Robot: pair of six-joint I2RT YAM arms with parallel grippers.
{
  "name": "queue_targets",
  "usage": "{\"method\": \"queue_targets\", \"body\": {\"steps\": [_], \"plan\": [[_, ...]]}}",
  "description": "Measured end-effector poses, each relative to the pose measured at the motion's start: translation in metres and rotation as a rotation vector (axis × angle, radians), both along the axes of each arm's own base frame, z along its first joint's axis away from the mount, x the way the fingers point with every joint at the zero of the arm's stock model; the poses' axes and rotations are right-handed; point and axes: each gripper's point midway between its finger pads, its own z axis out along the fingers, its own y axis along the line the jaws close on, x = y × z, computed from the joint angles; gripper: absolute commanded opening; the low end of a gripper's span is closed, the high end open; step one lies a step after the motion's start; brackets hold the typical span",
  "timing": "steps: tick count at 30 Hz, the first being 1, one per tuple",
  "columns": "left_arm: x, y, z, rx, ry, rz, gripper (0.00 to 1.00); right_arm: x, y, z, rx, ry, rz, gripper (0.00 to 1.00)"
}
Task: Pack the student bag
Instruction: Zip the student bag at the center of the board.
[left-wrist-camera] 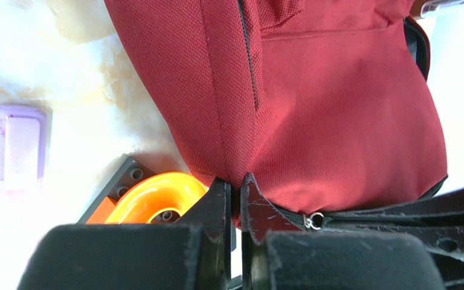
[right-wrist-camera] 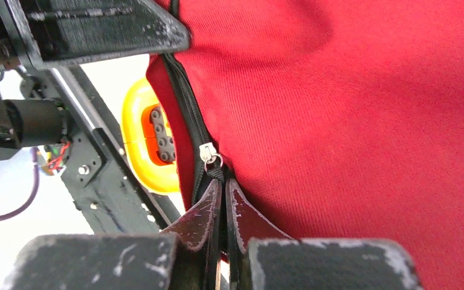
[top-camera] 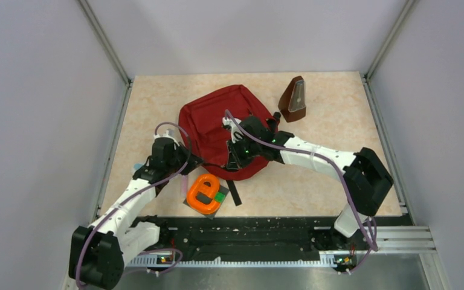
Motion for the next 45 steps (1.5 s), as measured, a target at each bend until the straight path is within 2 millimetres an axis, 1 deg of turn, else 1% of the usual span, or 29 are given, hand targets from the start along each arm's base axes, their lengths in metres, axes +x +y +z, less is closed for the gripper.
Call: {"method": "queue_targets", "body": {"steps": [3,6,10,13,16,20,21,22,24,26,28,31,34,39,41,43,45], "plan": [[0.007,0.005,0.003,0.016,0.003,0.016,0.00,0.001,-0.009,0.006,-0.043,-0.053,-0.018,0.00],[0.019,0.011,0.004,0.061,0.014,0.020,0.00,0.001,-0.019,0.006,-0.097,-0.091,-0.037,0.00],[0.042,0.019,0.009,0.118,0.015,0.011,0.00,0.005,-0.035,0.010,-0.156,-0.141,-0.079,0.00],[0.062,0.027,0.011,0.146,0.017,0.013,0.00,0.010,-0.046,0.021,-0.175,-0.186,-0.114,0.00],[0.082,0.034,0.012,0.162,0.023,0.011,0.00,0.016,-0.052,0.030,-0.181,-0.227,-0.144,0.00],[0.103,0.042,0.014,0.170,0.026,0.010,0.00,0.021,-0.056,0.029,-0.202,-0.245,-0.166,0.00],[0.108,0.044,0.014,0.169,0.026,0.011,0.05,0.022,-0.056,0.028,-0.208,-0.249,-0.165,0.00],[0.112,0.046,0.015,0.167,0.028,0.012,0.11,0.024,-0.055,0.028,-0.217,-0.252,-0.164,0.00],[0.121,0.050,0.016,0.164,0.029,0.012,0.30,0.029,-0.052,0.029,-0.230,-0.262,-0.158,0.00],[0.128,0.053,0.018,0.164,0.032,0.012,0.46,0.032,-0.047,0.029,-0.239,-0.267,-0.144,0.00],[0.131,0.055,0.020,0.160,0.027,0.013,0.56,0.035,-0.041,0.029,-0.238,-0.266,-0.125,0.00],[0.129,0.057,0.023,0.157,0.026,0.019,0.66,0.035,-0.029,0.027,-0.224,-0.248,-0.082,0.00],[0.116,0.059,0.028,0.163,0.014,0.028,0.68,0.035,-0.016,0.025,-0.206,-0.229,-0.043,0.00],[0.071,0.057,0.045,0.133,-0.026,0.040,0.70,0.034,-0.003,0.019,-0.189,-0.199,0.001,0.00],[0.058,0.055,0.047,0.108,-0.032,0.050,0.70,0.033,0.001,0.018,-0.179,-0.189,0.015,0.00],[0.044,0.052,0.042,0.074,-0.023,0.066,0.70,0.033,0.004,0.018,-0.173,-0.183,0.023,0.00],[0.029,0.050,0.029,0.042,0.013,0.085,0.70,0.034,0.009,0.020,-0.162,-0.184,0.028,0.00]]}}
